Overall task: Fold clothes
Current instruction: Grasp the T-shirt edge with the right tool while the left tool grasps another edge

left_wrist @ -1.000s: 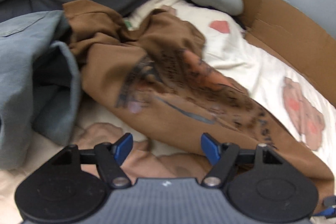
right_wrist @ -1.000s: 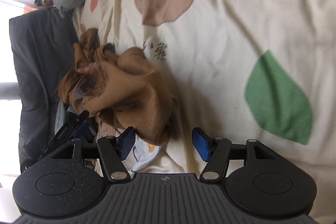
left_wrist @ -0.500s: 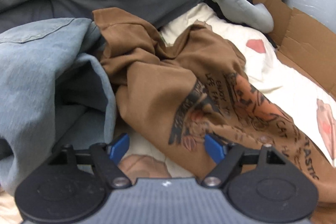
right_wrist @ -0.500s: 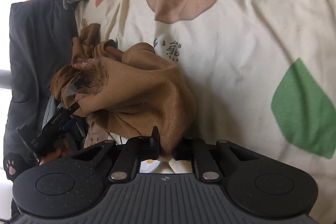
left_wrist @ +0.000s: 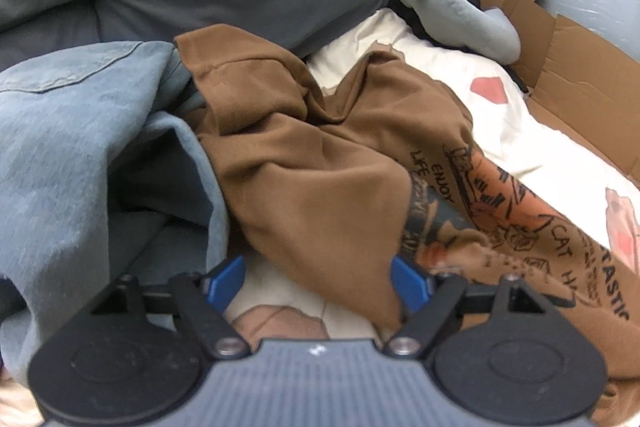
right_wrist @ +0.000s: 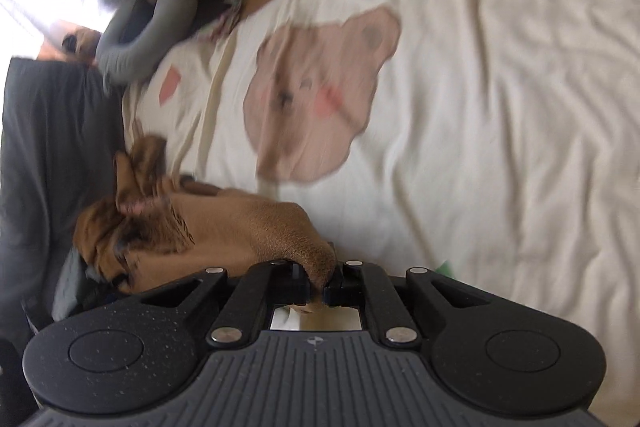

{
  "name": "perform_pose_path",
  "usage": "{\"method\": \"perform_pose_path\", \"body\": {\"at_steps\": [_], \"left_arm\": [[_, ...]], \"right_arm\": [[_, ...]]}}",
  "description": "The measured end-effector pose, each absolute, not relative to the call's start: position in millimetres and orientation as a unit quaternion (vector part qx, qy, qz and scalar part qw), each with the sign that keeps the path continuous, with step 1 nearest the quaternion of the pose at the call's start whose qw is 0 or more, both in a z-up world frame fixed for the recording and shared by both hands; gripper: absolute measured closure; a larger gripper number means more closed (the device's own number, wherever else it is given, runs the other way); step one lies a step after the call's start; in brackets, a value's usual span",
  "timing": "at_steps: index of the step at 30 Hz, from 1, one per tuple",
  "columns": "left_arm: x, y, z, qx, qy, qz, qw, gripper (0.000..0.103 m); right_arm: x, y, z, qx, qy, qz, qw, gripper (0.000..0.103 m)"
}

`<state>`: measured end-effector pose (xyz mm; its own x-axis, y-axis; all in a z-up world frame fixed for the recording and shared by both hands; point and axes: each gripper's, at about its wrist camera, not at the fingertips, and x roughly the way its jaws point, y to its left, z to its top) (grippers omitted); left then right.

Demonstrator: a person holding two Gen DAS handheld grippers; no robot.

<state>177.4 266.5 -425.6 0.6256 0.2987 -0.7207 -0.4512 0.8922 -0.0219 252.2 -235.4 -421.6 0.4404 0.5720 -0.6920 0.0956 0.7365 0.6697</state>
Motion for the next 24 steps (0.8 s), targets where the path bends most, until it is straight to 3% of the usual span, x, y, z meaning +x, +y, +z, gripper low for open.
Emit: {"method": "perform_pose_path", "body": {"at_steps": [20,24], "left_arm": [[195.3,247.0,-449.2,-0.079,0.404,0.172,0.895,0.016],[198.0,253.3,-463.3,-0.093,0.417,0.179,0.886,0.010]], "right_arm": [[242.2,-341.9,-419.7,0.367,0.469,0.015,0.803,0.099],[242.5,-341.3,-420.7,0.367,0.470,0.016,0.802,0.099]]}}
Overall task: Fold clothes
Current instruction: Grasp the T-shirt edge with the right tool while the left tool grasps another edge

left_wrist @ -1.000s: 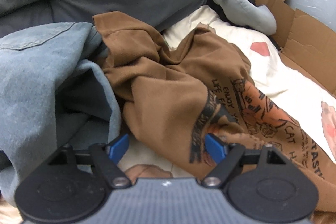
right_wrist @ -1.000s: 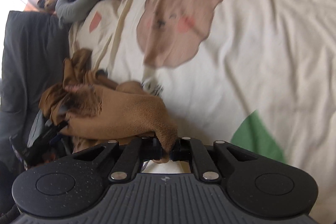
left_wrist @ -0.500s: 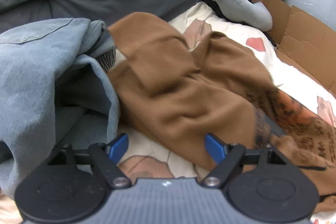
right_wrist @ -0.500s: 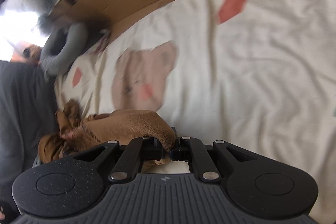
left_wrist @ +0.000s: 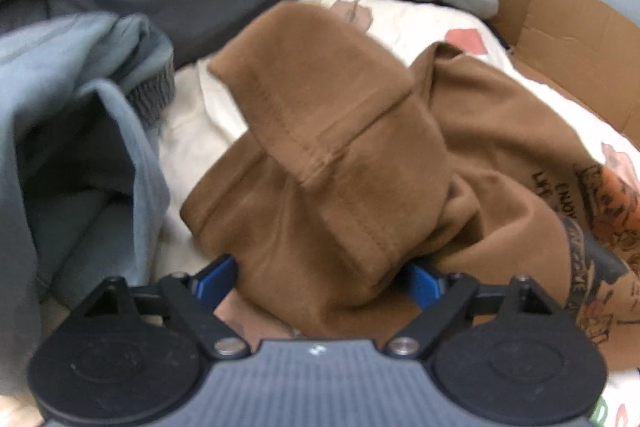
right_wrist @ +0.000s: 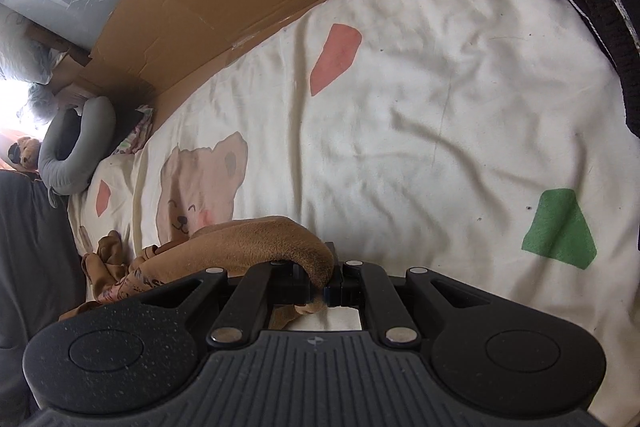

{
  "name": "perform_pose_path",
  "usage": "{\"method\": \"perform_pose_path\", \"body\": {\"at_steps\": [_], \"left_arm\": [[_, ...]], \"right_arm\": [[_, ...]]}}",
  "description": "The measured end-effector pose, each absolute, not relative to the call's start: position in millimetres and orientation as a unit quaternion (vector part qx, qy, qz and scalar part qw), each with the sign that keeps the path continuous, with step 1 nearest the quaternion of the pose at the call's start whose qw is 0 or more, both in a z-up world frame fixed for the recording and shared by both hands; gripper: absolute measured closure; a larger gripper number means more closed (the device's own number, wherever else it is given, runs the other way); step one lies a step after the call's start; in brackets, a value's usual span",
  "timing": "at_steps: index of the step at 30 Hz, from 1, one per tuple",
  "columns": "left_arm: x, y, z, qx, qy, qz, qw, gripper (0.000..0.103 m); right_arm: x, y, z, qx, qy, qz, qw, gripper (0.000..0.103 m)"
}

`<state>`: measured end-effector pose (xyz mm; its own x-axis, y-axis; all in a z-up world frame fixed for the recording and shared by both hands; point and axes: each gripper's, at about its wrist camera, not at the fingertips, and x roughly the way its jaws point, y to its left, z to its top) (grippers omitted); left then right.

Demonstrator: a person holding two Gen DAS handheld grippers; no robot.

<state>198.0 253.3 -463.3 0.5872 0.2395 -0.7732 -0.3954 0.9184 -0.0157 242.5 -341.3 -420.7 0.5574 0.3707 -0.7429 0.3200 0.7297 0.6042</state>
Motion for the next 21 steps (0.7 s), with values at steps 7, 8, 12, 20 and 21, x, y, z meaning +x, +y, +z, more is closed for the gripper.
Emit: {"method": "perform_pose_path", "body": {"at_steps": [7,8,12,20,21], "left_arm": [[195.6,259.6,-473.4,-0.130,0.414,0.182,0.882,0.016],[195.1,258.1,-473.7,-0.131,0.413,0.181,0.883,0.017],[192.6,255.1,-467.3,-0.130,0.414,0.163,0.886,0.052],[180.1,246.5,-441.9,-0.121,0.455,0.125,0.873,0.093],[176.0,245.9,-437.3,-0.124,0.459,0.120,0.872,0.093]], "right_arm": [[237.7,-341.7,-424.8,0.366,0.477,0.017,0.799,0.099],[237.1,-341.6,-425.6,0.369,0.476,0.017,0.798,0.099],[236.4,-340.8,-425.7,0.371,0.473,0.018,0.799,0.099],[238.5,-339.6,-418.0,0.362,0.465,0.030,0.807,0.099],[238.8,-339.6,-416.5,0.360,0.464,0.032,0.809,0.099]]}}
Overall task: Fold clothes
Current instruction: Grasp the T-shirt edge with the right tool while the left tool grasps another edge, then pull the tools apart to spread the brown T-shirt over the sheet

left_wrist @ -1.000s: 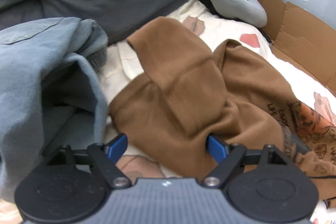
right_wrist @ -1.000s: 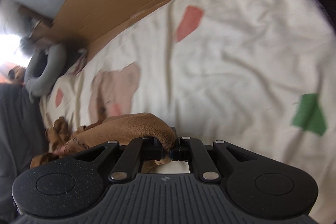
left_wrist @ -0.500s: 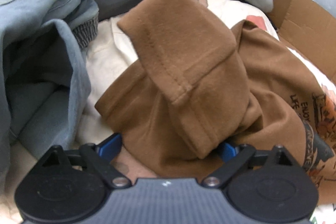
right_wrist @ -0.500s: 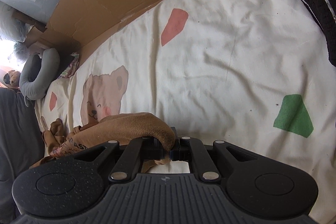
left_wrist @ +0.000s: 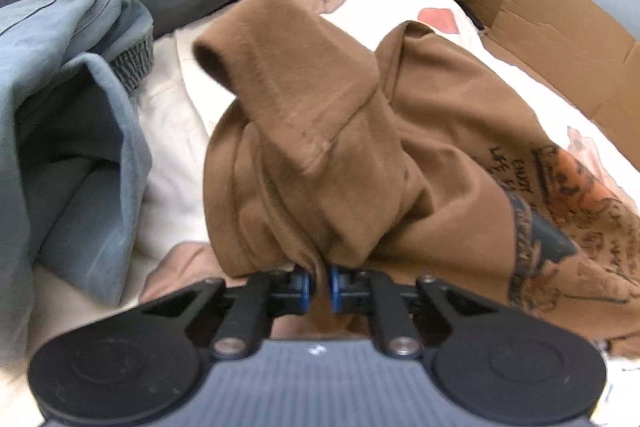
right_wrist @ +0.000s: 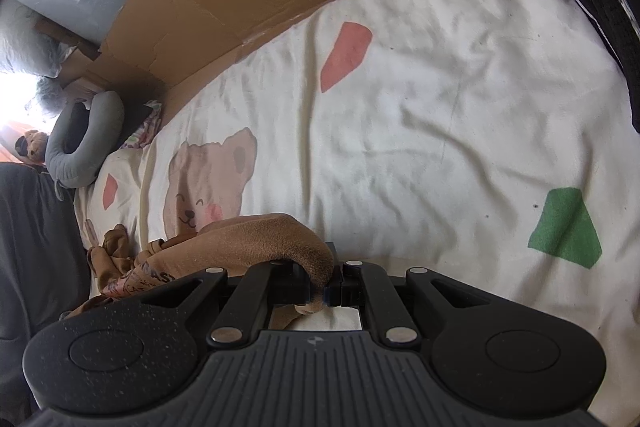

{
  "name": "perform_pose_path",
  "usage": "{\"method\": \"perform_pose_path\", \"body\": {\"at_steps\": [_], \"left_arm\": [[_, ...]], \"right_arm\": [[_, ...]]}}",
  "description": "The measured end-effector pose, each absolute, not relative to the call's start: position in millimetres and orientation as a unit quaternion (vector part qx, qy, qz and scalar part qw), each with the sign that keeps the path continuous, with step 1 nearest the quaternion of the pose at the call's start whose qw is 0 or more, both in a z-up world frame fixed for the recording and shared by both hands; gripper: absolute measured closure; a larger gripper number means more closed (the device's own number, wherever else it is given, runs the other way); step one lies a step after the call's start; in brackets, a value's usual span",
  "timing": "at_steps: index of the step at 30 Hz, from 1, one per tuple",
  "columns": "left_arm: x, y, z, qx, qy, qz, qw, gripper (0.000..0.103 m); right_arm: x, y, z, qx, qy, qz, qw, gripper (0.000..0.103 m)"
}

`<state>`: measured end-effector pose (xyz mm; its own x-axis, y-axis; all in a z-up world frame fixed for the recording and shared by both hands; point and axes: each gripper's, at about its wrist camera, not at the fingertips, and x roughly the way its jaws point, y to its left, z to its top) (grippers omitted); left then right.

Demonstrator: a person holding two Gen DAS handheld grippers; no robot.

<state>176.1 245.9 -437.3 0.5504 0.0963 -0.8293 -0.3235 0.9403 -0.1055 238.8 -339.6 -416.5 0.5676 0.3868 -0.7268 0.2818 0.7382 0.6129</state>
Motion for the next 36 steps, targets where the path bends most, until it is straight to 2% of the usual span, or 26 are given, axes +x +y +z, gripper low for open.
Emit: {"method": "perform_pose_path", "body": {"at_steps": [13,25,36], "left_arm": [[111.0,227.8,-371.3,-0.166,0.515,0.076,0.837,0.094],[54.7,190.3,-292.9,-0.189,0.537,0.026,0.822,0.094],[16.2,137.7,-237.4,-0.210,0.529,-0.051,0.821,0.094]], "right_arm": [[238.0,-332.3,-372.3,0.317,0.444,0.094,0.833,0.099],[231.7,-334.7,-302.8,0.272,0.412,0.127,0.860,0.099],[216.9,-386.0,-253.3,0.255,0.388,0.090,0.881,0.099]]}}
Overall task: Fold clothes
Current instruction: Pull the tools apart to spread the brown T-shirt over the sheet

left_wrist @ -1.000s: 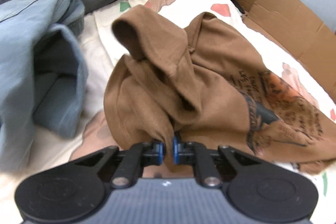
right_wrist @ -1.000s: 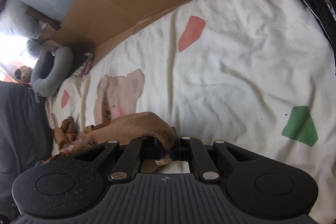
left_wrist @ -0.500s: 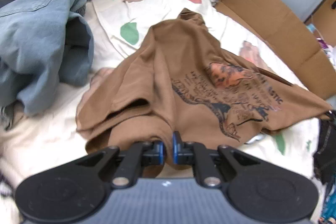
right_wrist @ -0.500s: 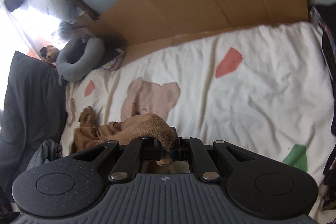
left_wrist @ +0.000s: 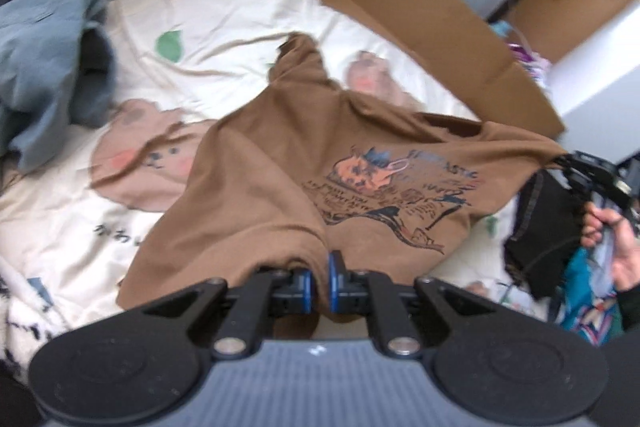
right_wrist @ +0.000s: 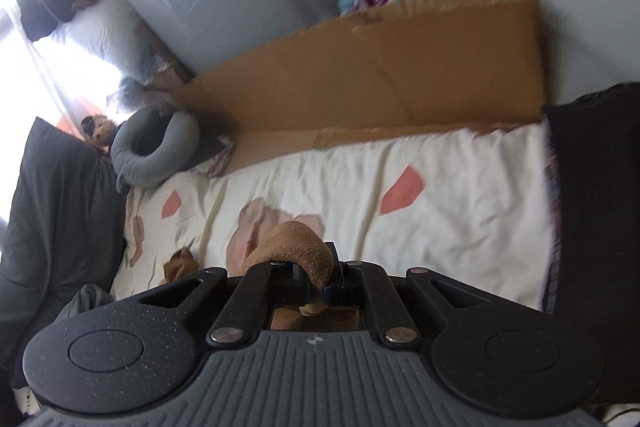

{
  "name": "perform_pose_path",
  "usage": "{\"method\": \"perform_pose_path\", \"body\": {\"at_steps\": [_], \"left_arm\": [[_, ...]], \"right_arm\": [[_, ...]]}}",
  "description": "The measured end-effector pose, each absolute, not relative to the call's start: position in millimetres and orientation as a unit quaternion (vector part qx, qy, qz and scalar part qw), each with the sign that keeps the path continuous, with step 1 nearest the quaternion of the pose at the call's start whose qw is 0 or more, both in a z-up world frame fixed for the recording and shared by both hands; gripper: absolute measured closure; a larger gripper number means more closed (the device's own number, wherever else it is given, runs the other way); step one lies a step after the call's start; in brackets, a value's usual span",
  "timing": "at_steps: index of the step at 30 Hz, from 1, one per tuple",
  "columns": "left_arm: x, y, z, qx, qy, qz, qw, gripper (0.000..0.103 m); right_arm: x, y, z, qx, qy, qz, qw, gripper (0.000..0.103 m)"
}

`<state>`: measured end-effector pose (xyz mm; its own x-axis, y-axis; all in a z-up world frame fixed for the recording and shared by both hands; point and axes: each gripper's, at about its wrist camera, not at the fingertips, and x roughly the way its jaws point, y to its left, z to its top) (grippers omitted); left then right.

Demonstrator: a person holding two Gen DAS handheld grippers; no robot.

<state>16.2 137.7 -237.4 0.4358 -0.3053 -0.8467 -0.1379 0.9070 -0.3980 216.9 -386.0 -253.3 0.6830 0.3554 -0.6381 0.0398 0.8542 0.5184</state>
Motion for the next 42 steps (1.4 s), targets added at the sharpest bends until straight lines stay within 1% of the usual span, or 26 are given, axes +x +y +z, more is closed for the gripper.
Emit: {"method": "perform_pose_path", "body": {"at_steps": [5,9,11,12,13,15,20,22,24,27,30,32,34,42], "left_arm": [[24.1,103.2,-217.6,-0.200,0.532,-0.115,0.815,0.094],[32.7,83.4,-221.1,-0.186,0.556,-0.164,0.793,0.089],[33.0,83.0,-222.3,-0.183,0.557,-0.171,0.791,0.085],[33.4,85.3,-222.7,-0.186,0.556,-0.171,0.792,0.081],[34.5,88.8,-223.2,-0.190,0.554,-0.172,0.792,0.074],[38.5,92.4,-224.2,-0.185,0.554,-0.165,0.794,0.067],[57.8,94.9,-229.0,-0.165,0.558,-0.134,0.802,0.064],[70.3,98.2,-232.1,-0.154,0.556,-0.122,0.808,0.059],[82.9,101.3,-233.8,-0.141,0.553,-0.112,0.814,0.056],[104.2,104.9,-237.3,-0.122,0.548,-0.101,0.821,0.047],[128.5,107.7,-241.2,-0.107,0.540,-0.092,0.830,0.046],[146.3,109.3,-245.8,-0.102,0.535,-0.086,0.834,0.043],[164.6,109.7,-252.0,-0.103,0.529,-0.080,0.839,0.035],[231.9,107.4,-285.4,-0.095,0.503,-0.060,0.857,0.035]], "right_arm": [[215.9,-410.5,-240.6,0.240,0.381,0.066,0.890,0.099],[219.2,-423.9,-240.8,0.240,0.377,0.046,0.893,0.099],[220.0,-429.6,-243.6,0.240,0.377,0.037,0.894,0.099],[220.3,-431.0,-245.5,0.237,0.378,0.035,0.894,0.099],[220.4,-430.9,-248.3,0.234,0.380,0.035,0.894,0.099],[220.6,-430.8,-253.7,0.228,0.385,0.034,0.894,0.099],[218.4,-428.9,-265.1,0.215,0.389,0.032,0.895,0.099],[217.8,-430.6,-268.3,0.215,0.389,0.028,0.896,0.099],[217.9,-433.3,-271.6,0.212,0.390,0.024,0.895,0.099],[218.9,-437.4,-278.6,0.207,0.397,0.019,0.894,0.099],[220.9,-443.6,-288.8,0.209,0.403,0.011,0.891,0.098],[222.1,-448.1,-297.0,0.212,0.405,0.004,0.889,0.098],[224.5,-452.6,-304.9,0.217,0.410,-0.001,0.886,0.098],[237.2,-461.1,-328.8,0.215,0.418,-0.008,0.883,0.098]]}}
